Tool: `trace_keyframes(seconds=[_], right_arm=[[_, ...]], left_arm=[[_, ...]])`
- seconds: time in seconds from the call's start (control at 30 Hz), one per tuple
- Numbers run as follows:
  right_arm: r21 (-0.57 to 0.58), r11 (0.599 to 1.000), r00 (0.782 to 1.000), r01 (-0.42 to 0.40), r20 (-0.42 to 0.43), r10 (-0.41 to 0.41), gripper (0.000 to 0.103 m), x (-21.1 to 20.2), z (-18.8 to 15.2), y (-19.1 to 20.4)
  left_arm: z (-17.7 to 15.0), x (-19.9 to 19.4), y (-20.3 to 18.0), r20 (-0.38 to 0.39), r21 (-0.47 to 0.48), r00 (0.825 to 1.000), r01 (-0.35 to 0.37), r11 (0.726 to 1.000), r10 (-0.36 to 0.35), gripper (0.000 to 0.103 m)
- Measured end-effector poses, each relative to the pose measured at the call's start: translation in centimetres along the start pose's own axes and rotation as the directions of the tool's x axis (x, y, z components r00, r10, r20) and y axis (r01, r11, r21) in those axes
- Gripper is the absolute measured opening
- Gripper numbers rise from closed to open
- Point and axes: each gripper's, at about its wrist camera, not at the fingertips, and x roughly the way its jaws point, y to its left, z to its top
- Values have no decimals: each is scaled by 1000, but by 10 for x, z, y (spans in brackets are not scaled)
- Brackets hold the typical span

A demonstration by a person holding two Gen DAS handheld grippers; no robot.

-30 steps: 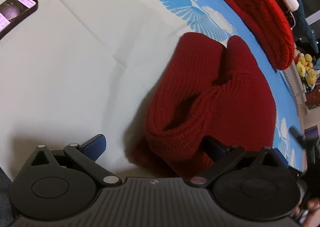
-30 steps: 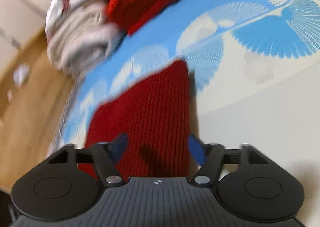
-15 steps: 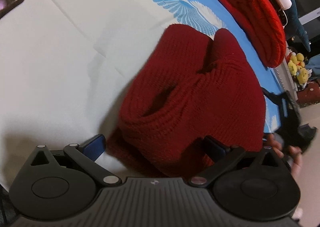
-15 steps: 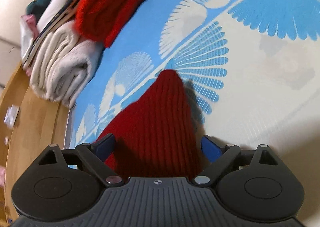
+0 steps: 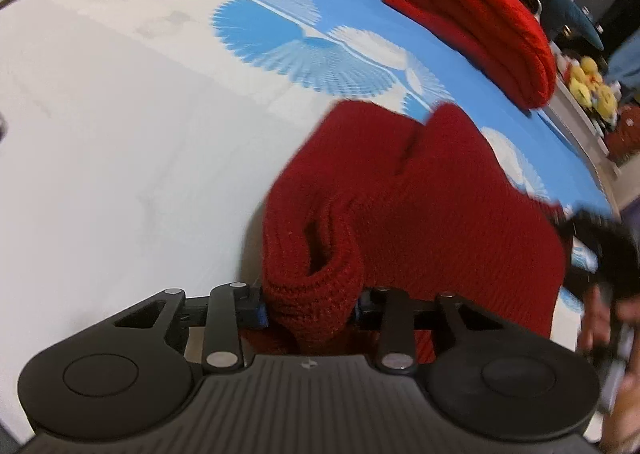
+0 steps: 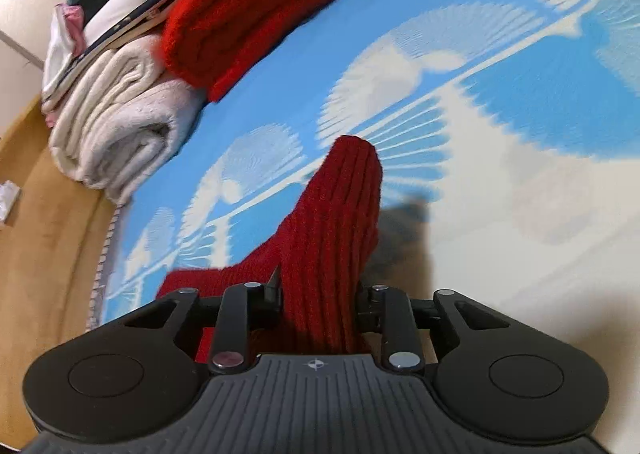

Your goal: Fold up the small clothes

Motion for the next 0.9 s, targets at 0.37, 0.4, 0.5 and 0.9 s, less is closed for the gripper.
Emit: trace_keyframes(seconds=[0.37, 0.4, 0.5, 0.9], right_arm=[[254, 967, 994, 23, 93, -48, 29, -98, -44, -116], [278, 961, 993, 8, 107, -40, 30, -102, -55, -118], [340, 940, 991, -13, 132, -34, 39, -108, -82, -113], [-84, 981, 967, 175, 200, -155, 58, -128, -12, -60]], left_arm=[[117, 108, -156, -141, 462, 989, 101, 881, -40, 37], [121, 118, -171, -130, 495, 991, 89, 865, -28, 37], [126, 137, -208, -102, 568, 995, 58, 821, 1, 46], [70, 56, -119, 24, 351, 1000, -2, 936, -7, 98]])
